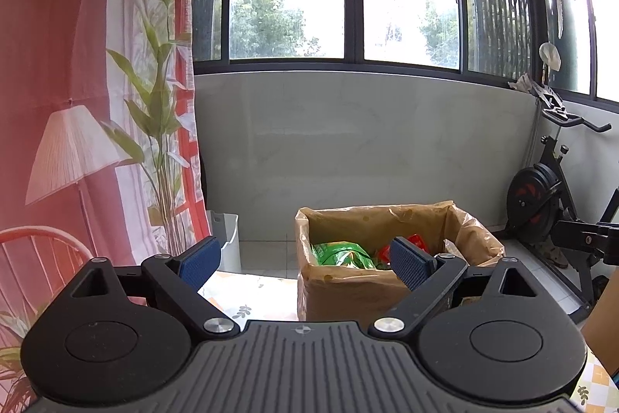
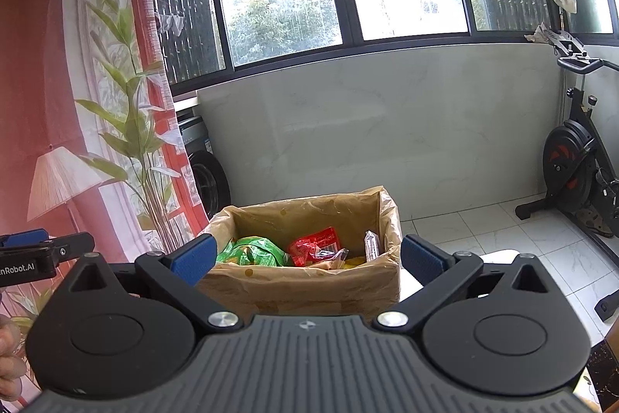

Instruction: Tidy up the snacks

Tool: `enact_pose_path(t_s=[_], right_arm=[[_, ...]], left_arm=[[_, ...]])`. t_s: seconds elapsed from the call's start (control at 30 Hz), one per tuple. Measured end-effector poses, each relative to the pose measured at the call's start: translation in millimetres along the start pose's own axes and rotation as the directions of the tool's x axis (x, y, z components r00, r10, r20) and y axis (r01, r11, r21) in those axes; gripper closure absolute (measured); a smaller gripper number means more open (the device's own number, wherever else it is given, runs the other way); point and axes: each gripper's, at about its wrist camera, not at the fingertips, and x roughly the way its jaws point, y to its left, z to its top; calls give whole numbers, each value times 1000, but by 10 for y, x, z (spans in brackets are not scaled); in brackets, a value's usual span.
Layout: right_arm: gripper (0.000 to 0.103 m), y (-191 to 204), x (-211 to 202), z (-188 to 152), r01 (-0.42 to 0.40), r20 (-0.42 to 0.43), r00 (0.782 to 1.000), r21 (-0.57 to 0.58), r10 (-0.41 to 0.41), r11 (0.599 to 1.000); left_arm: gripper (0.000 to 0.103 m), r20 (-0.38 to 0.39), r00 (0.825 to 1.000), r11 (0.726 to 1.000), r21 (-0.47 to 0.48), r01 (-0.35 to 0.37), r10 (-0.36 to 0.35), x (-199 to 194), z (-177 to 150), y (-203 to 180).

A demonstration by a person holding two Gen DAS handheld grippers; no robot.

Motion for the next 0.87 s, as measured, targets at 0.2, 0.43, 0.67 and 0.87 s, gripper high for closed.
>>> enact_pose_path(t_s=[0.2,0.43,0.67,0.87], right_arm=[[0,6,5,-3,3,-2,1000,-3,-3,1000],[0,0,13,-2,2,-2,1000,-4,-2,1000],[0,-3,14,-7,3,-1,1000,-4,-3,1000],[0,-6,22,-29,4,-4,1000,-2,-4,1000]], left_arm=[[8,2,1000,1000,-10,11,-11,-13,-1,27],[8,5,1000,1000,-11,12,-12,-7,-7,56],[8,9,1000,1000,-12,15,-15,-12,-7,54],[8,16,1000,1000,-6,18,-18,-26,-28,64]])
